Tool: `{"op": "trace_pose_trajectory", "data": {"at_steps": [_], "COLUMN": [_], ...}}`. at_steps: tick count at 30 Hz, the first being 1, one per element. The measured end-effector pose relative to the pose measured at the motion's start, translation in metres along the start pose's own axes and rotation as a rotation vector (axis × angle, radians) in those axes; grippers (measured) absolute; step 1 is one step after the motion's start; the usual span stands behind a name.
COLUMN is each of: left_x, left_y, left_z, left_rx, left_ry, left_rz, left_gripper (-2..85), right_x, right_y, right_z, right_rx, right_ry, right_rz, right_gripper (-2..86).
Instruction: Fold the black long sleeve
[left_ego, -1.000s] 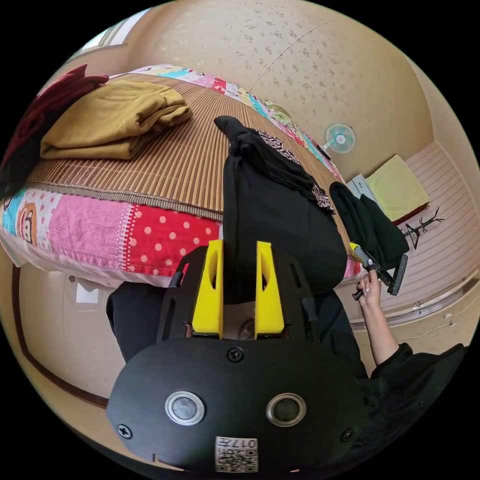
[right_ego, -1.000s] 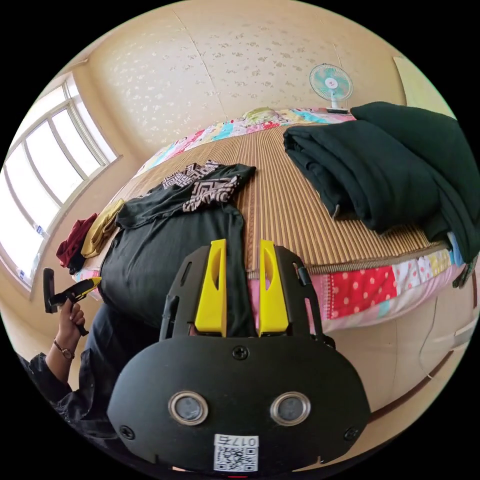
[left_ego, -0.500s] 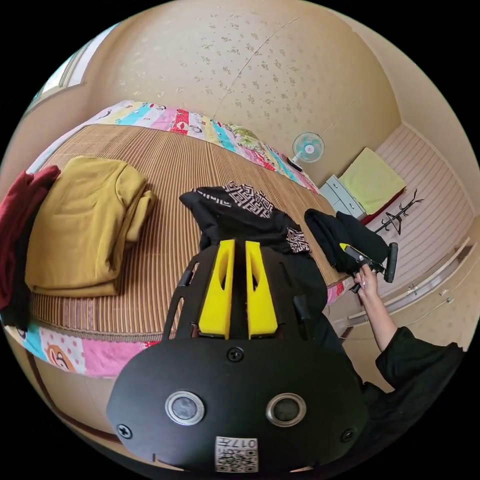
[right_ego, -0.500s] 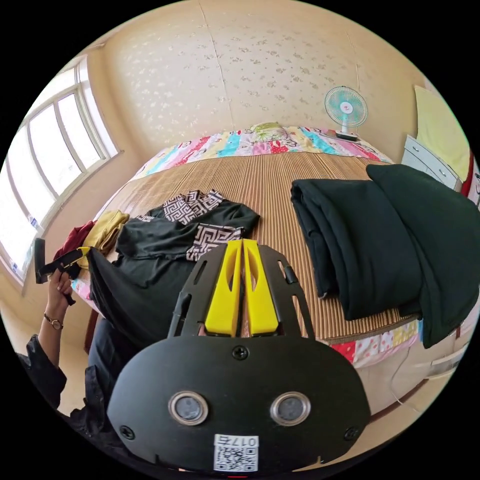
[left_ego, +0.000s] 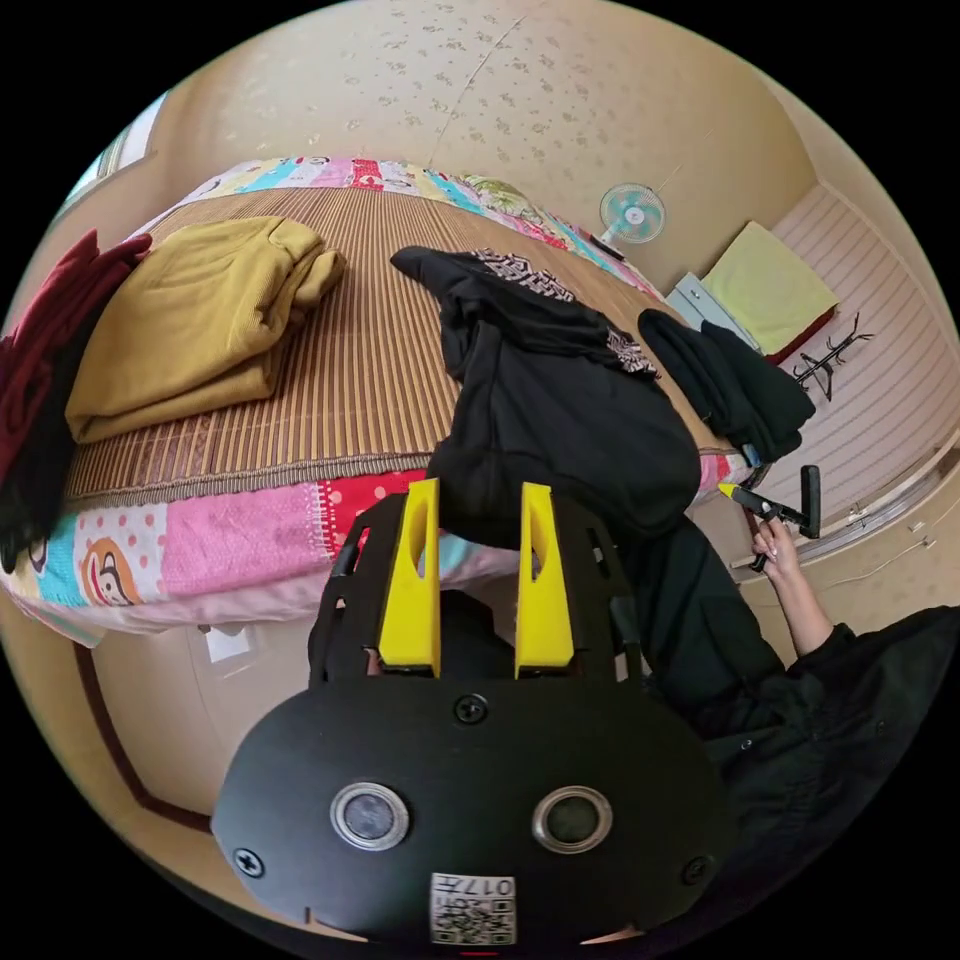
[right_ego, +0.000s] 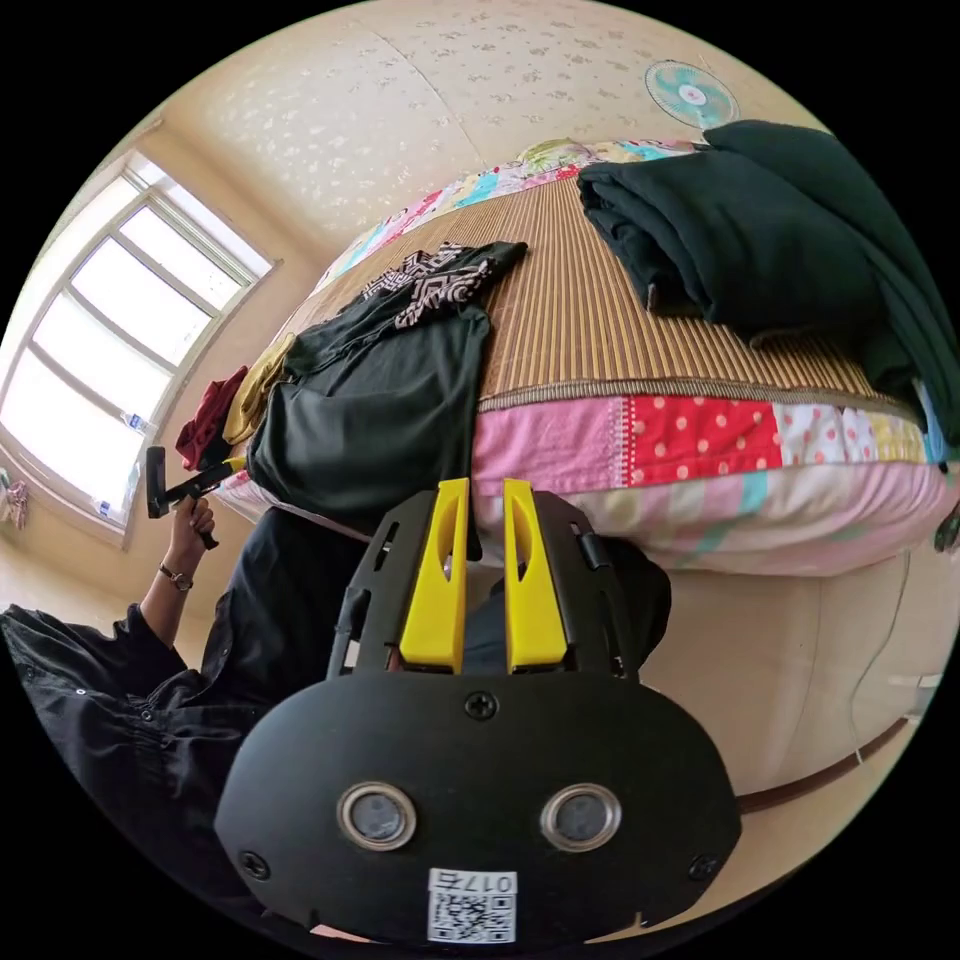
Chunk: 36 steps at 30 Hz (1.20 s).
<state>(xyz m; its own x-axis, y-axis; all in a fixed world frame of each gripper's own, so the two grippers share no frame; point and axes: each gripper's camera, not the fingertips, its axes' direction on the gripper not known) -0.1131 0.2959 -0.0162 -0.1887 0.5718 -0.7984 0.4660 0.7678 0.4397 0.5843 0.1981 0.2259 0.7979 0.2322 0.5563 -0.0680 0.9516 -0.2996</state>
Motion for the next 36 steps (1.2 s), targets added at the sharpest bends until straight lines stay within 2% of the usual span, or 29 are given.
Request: {"op": "trace_pose_trajectory", "data": {"at_steps": [1, 3, 7, 11, 14, 22, 28, 36], "left_x": [-0.003, -0.011, -0.03, -0.059, -0.072, -0.077, -0.09, -0.11], "left_y": [0.001, 0.003, 0.012, 0.006, -0.004, -0.034, -0.037, -0.026], "left_z": [0.0, -0.011, -0.068, -0.102, -0.119, -0.162, -0.187, -0.208], "left_rx": [-0.021, -0.011, 0.156, 0.238, 0.279, 0.275, 0.294, 0.305], "left_ry": [-0.027, 0.033, 0.336, 0.677, 0.857, 0.896, 0.936, 0.942], "left_rz": [-0.007, -0.03, -0.068, -0.143, -0.162, -0.158, -0.167, -0.201], "left_gripper": [5.8, 3.8, 3.4, 3.4, 3.3, 3.6, 3.5, 3.5], "right_x": [0.007, 0.017, 0.025, 0.015, 0.011, 0.04, 0.052, 0.084], "right_y": [0.007, 0.012, 0.013, 0.001, -0.017, -0.061, -0.064, -0.072], "right_z": [-0.002, -0.002, 0.0, 0.026, 0.053, 0.078, 0.094, 0.064], "right_rx": [0.001, -0.011, -0.083, -0.24, -0.343, -0.436, -0.561, -0.467], "right_ry": [-0.043, -0.104, -0.179, -0.102, -0.062, -0.42, -0.503, -0.544], "right_rz": [0.017, 0.035, -0.069, -0.217, -0.254, -0.176, -0.109, 0.003], "right_gripper": [6.5, 7.1, 8.7, 10.2, 11.7, 10.8, 8.1, 2.3]}}
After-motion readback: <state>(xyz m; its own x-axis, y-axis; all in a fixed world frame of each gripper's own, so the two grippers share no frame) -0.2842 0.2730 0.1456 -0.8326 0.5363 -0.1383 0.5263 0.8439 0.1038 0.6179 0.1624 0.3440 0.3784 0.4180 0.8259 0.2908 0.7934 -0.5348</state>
